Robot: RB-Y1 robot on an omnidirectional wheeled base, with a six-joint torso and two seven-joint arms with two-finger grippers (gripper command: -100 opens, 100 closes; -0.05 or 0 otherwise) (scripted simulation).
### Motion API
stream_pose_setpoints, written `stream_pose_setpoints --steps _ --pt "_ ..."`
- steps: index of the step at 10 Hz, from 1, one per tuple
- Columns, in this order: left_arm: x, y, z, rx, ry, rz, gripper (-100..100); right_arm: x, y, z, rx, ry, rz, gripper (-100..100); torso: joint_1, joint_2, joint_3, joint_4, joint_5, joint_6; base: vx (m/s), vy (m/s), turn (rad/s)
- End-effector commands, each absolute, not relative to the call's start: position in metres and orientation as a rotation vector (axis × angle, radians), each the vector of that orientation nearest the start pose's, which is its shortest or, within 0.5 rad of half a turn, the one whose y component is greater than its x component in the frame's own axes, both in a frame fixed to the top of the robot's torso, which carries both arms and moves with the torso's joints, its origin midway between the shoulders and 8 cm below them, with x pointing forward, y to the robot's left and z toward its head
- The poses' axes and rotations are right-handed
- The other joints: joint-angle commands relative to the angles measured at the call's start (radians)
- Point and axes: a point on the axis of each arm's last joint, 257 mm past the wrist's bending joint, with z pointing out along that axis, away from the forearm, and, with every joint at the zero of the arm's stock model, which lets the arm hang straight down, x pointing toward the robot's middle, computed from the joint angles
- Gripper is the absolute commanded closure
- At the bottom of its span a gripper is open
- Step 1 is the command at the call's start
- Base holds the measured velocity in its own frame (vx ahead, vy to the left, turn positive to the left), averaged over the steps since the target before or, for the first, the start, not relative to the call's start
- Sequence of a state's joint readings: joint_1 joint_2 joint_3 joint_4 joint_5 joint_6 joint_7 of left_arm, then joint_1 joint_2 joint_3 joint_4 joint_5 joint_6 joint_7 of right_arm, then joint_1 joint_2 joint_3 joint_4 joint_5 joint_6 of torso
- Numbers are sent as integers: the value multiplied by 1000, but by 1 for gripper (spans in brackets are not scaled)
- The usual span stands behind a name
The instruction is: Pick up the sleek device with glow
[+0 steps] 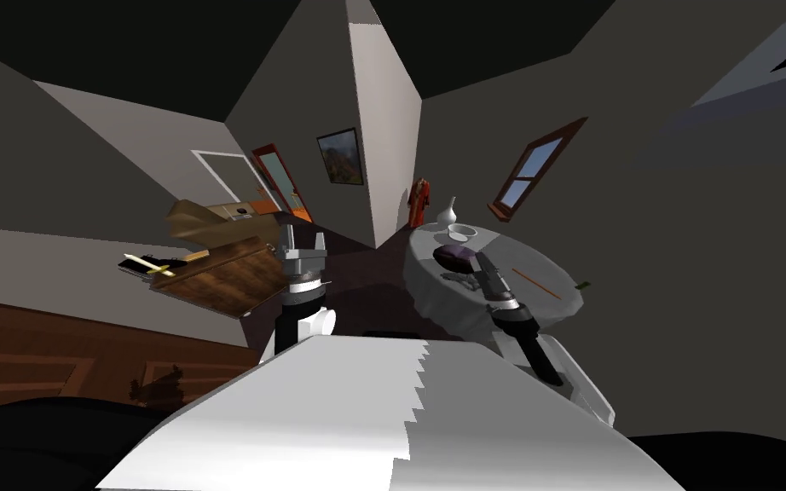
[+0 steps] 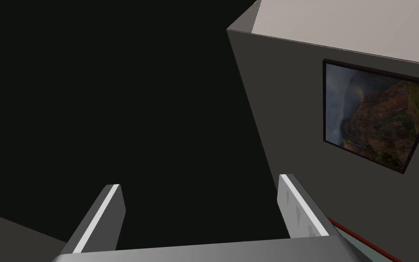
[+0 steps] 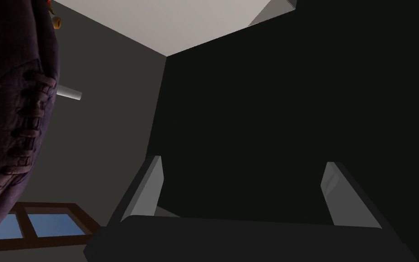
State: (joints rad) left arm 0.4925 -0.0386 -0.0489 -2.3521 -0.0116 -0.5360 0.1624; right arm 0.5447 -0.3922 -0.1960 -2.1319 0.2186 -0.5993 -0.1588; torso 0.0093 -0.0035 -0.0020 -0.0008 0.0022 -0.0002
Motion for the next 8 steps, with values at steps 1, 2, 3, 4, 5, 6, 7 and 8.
stream_pose_setpoints --steps 1,2,3,4,5,6,7,8 --pt "324 262 65 -643 463 -1522 0 349 -303 -33 290 1103 1069 -100 0 0 0 0 0 0 61 135 25" --pt "323 262 65 -643 463 -1522 0 347 -309 -40 257 1146 1035 -100 0 0 0 0 0 0 105 161 59" --pt "323 262 65 -643 464 -1522 0 347 -307 -40 241 1159 1034 -100 1 -2 -1 0 0 0 72 127 21" --pt "323 262 65 -642 463 -1522 0 346 -313 -47 208 1202 1001 -100 -1 -1 -1 0 0 0 54 150 60" --pt "323 262 65 -643 463 -1522 0 346 -312 -46 190 1216 1000 -100 0 0 0 0 0 0 48 136 22" --pt "323 262 65 -642 463 -1522 0 344 -319 -53 154 1260 966 -100 0 1 0 0 0 0 57 174 60" --pt "324 262 65 -643 463 -1522 0 345 -317 -53 136 1274 964 -100 2 0 0 0 0 0 60 156 17" --pt "323 262 65 -642 463 -1522 0 343 -324 -59 99 1317 931 -100 1 0 0 0 0 0 74 166 50"
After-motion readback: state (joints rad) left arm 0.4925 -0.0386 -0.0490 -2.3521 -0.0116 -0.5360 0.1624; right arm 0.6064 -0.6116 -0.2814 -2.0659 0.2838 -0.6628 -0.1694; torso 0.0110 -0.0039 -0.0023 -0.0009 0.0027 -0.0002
